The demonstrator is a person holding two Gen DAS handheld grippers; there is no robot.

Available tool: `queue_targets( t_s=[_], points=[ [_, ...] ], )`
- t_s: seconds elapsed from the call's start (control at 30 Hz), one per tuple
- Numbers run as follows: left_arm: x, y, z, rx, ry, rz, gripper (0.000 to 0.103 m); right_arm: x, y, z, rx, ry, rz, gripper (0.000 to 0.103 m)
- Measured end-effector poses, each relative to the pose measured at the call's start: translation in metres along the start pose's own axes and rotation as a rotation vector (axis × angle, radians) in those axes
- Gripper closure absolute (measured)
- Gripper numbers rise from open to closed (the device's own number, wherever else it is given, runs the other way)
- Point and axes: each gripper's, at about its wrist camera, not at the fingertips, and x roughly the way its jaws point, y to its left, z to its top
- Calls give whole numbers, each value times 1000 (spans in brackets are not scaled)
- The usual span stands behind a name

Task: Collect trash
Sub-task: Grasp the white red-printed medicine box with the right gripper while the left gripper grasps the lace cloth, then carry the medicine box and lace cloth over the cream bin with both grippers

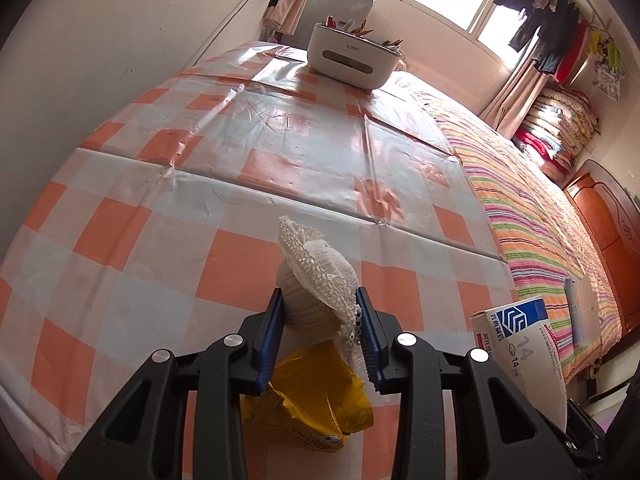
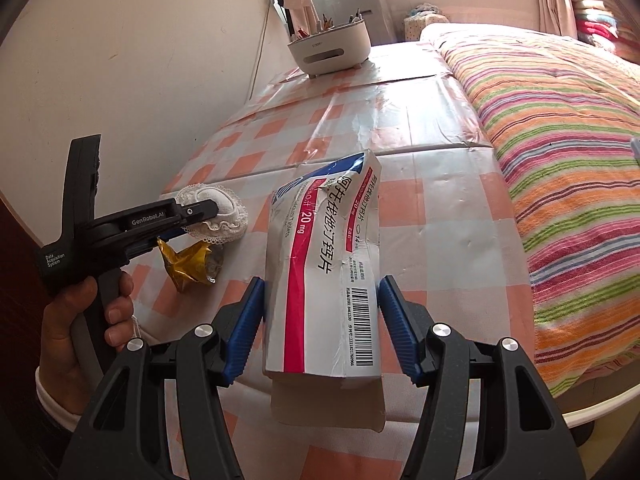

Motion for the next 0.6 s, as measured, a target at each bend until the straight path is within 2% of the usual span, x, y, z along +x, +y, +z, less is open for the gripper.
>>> queue_targets(
  t_s=[0.47, 0.6],
  points=[
    [-47, -45, -22, 137, -102, 26, 69, -41, -12, -8, -34, -61, -37, 45],
    [-58, -60, -33, 174, -109, 23, 69, -56, -20, -13, -37, -75, -55, 45]
  ],
)
